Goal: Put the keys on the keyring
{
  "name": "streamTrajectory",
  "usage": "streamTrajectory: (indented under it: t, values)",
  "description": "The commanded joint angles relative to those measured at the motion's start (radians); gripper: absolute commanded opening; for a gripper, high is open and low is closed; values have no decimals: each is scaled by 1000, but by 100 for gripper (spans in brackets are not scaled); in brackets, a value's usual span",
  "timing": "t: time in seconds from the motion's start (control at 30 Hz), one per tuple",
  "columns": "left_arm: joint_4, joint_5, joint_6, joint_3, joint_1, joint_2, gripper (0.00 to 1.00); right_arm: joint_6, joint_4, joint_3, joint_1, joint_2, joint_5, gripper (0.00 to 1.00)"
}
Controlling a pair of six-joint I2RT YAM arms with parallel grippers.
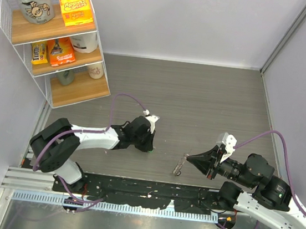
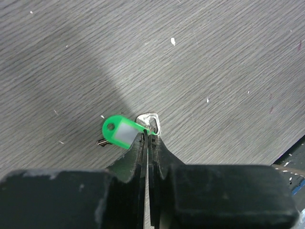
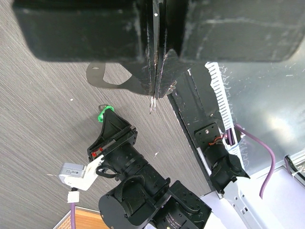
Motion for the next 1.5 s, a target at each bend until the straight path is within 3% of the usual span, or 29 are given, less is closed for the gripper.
streamTrajectory:
  t: [0.0,0.23,0.47,0.63,1.03,1.47]
  values:
    - [11,-22,16,-1,-4,-25,3,13,65,7,5,-13,-9,5]
    - [41,0,89,-1,-42,-100,0,7,65,13,4,-4,-17,5]
    - [1,21,158,-3,-99,-352,0,-6,68,24,5,7,-43,5]
    - [-65,121,192,28,-111,-516,0,-23,85,28,5,34,-79,5]
    - [-88,380,241,74,-111,-774,0,-70,123,106,4,122,-308,5]
    - [-64,567,218,114,-111,-886,0,-93,212,182,5,249,-553,5]
